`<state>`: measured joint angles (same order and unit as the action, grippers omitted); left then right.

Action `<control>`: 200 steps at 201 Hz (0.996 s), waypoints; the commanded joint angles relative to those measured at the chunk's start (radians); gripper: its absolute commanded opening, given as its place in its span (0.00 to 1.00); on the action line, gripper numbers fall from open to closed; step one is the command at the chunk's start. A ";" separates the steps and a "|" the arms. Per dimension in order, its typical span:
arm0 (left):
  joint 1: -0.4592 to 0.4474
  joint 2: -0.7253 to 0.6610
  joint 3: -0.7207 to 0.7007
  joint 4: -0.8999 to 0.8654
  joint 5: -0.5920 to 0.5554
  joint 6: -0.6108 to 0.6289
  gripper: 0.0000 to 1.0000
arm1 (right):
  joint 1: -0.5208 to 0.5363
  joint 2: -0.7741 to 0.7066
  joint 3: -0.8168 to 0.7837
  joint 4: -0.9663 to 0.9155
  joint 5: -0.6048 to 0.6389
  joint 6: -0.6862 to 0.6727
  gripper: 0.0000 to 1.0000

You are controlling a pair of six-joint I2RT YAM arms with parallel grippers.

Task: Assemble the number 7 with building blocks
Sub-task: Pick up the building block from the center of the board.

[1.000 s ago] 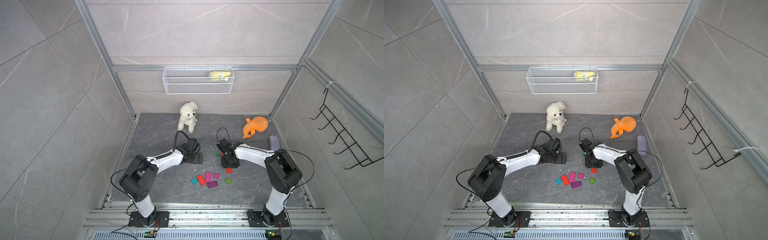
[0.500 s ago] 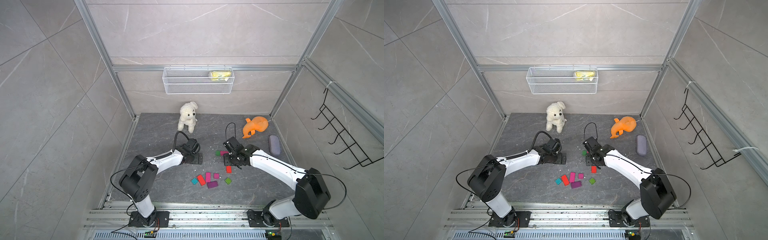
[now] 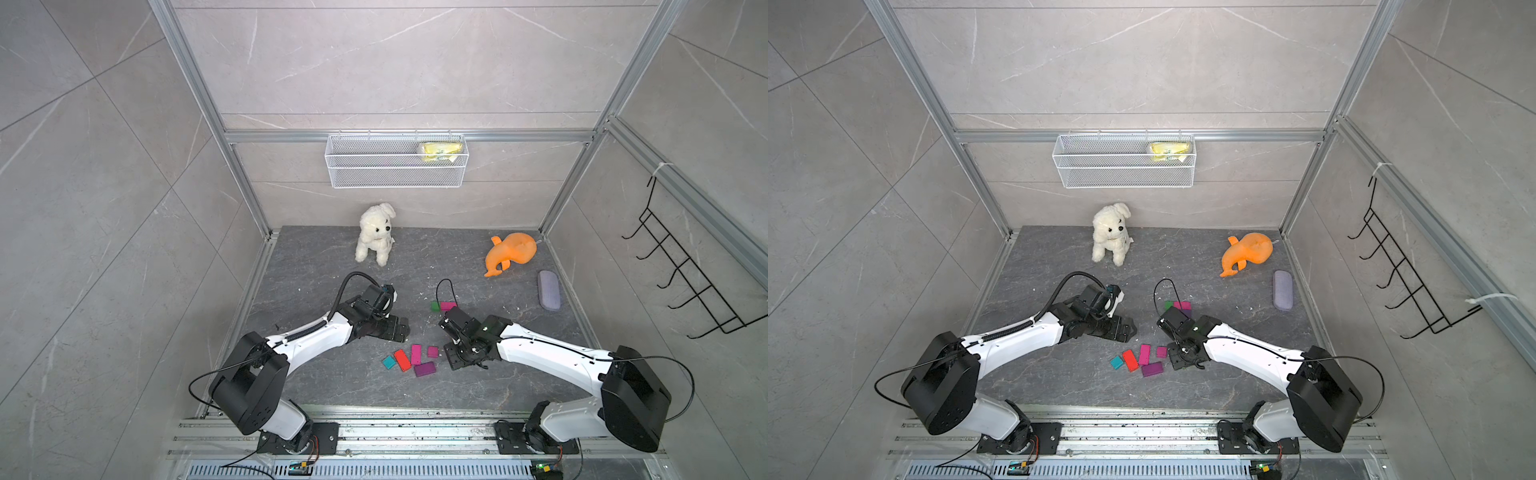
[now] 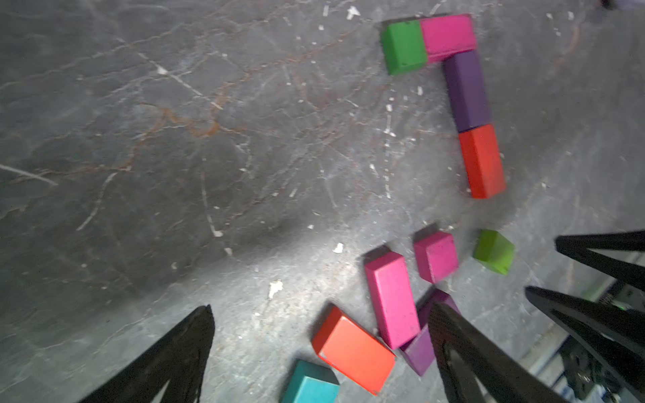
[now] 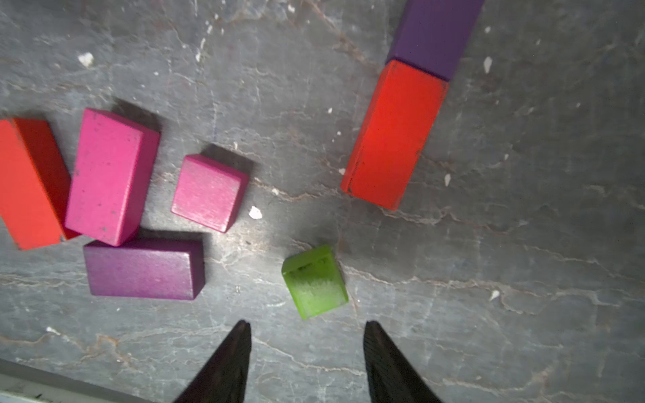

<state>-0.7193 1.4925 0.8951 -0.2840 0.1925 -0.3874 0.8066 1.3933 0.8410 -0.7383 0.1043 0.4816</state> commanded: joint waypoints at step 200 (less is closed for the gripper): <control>-0.081 -0.048 -0.035 0.011 0.070 0.064 1.00 | -0.012 0.169 0.017 0.055 0.029 -0.078 0.51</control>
<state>-0.8028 1.4624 0.8631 -0.2760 0.2752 -0.3313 0.8028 1.5394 0.8360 -0.6765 0.1158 0.4168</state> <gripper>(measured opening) 0.999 0.514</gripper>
